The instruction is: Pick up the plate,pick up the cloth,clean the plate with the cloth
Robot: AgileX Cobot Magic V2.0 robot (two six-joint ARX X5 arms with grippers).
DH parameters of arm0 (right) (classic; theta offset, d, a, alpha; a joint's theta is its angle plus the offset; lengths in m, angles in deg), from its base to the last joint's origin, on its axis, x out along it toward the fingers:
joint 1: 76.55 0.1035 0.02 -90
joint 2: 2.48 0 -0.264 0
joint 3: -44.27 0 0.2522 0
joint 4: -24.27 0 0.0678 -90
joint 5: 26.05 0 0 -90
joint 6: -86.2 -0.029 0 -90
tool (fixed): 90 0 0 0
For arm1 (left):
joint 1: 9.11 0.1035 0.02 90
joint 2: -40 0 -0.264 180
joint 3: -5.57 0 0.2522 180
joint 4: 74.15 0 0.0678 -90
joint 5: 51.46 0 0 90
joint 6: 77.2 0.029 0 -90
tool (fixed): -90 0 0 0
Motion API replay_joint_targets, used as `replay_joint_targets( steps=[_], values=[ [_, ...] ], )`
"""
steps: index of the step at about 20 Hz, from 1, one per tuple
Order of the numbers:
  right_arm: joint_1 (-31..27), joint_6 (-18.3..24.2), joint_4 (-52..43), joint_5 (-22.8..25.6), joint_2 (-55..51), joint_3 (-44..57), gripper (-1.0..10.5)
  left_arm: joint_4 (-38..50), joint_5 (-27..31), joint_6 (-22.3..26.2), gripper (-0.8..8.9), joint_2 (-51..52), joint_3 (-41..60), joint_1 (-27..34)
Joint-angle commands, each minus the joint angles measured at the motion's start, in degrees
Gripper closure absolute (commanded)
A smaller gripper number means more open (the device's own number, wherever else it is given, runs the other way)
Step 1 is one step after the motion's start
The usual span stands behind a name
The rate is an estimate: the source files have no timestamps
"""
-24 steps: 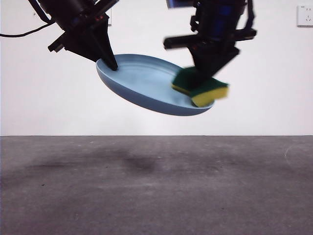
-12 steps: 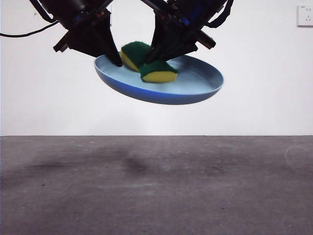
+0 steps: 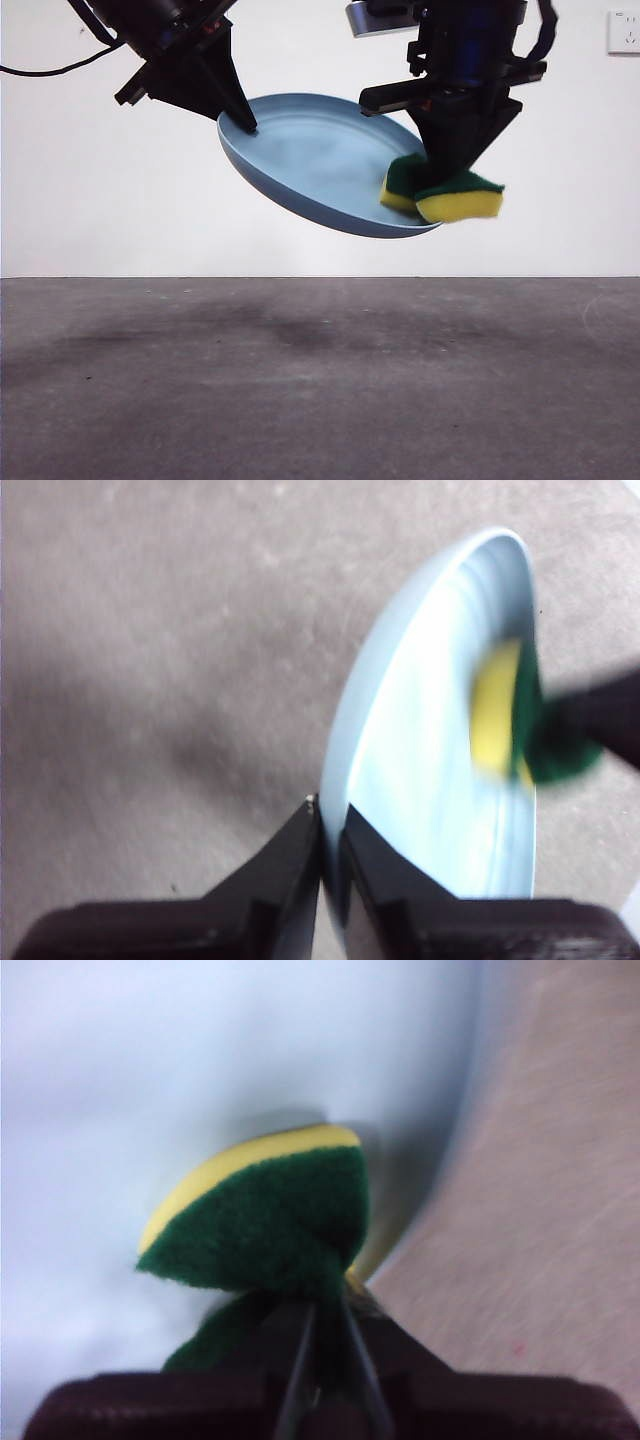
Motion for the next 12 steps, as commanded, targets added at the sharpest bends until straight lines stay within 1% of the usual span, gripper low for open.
replay_joint_targets(
  steps=[1,2,3,6,7,8,10,11,12],
  values=[
    [-1.5,-0.8,-7.2,2.1,1.2,1.0,9.6,-2.2,-3.5,0.5,8.21,0.3,-0.1,-0.9],
    [-1.7,-0.8,-11.3,0.7,1.2,1.0,9.6,-3.0,-3.5,0.8,8.21,0.3,-0.1,-1.1],
    [-1.9,-0.8,-15.2,-2.9,1.2,1.0,9.6,-3.6,-3.5,0.8,8.21,0.3,-0.1,-1.1],
    [-1.9,-1.3,-23.6,-20.3,1.2,1.0,9.6,-3.9,-3.0,2.1,8.21,0.3,-0.1,-1.5],
    [-1.9,-2.2,-24.0,-23.4,0.8,1.0,9.6,-3.9,-1.6,2.3,8.21,0.3,-0.1,-1.5],
    [-1.8,-3.8,-24.0,-25.3,0.2,1.0,9.6,-3.9,2.3,2.4,8.21,0.3,0.0,-1.5],
    [-1.7,-4.9,-23.0,-25.3,-1.9,1.0,9.6,-4.2,12.7,3.0,8.21,0.0,0.0,-1.4],
    [-1.8,-5.0,-22.1,-25.3,-3.6,1.0,9.6,-4.1,15.6,4.1,8.21,-0.3,0.1,-1.4],
    [-1.8,-4.9,-20.7,-25.3,-5.6,1.0,9.6,-4.1,16.3,5.4,8.21,-1.1,0.2,-0.9]
  ],
)
